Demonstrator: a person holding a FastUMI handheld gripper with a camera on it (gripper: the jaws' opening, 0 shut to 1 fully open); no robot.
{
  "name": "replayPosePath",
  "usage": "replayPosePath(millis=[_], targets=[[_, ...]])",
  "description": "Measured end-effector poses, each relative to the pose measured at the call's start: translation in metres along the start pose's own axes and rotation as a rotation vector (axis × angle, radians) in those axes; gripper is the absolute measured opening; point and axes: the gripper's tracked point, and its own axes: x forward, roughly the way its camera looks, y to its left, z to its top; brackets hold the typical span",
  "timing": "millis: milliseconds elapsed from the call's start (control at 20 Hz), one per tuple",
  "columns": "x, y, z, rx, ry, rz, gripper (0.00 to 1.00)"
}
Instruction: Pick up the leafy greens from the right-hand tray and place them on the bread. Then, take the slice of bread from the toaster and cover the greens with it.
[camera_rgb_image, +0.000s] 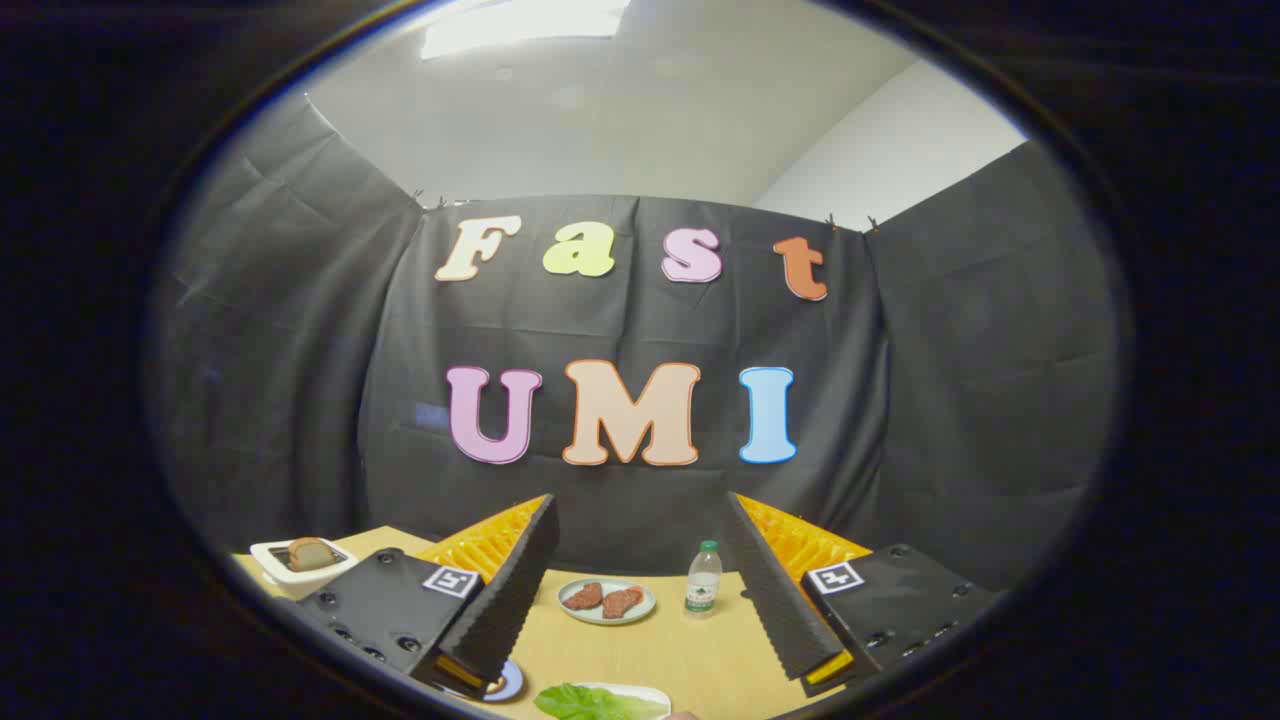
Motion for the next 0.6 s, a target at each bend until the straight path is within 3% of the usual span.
replayPosePath(millis=[600], targets=[[0.007,-0.015,-0.006,0.006,0.013,0.024,1.0]])
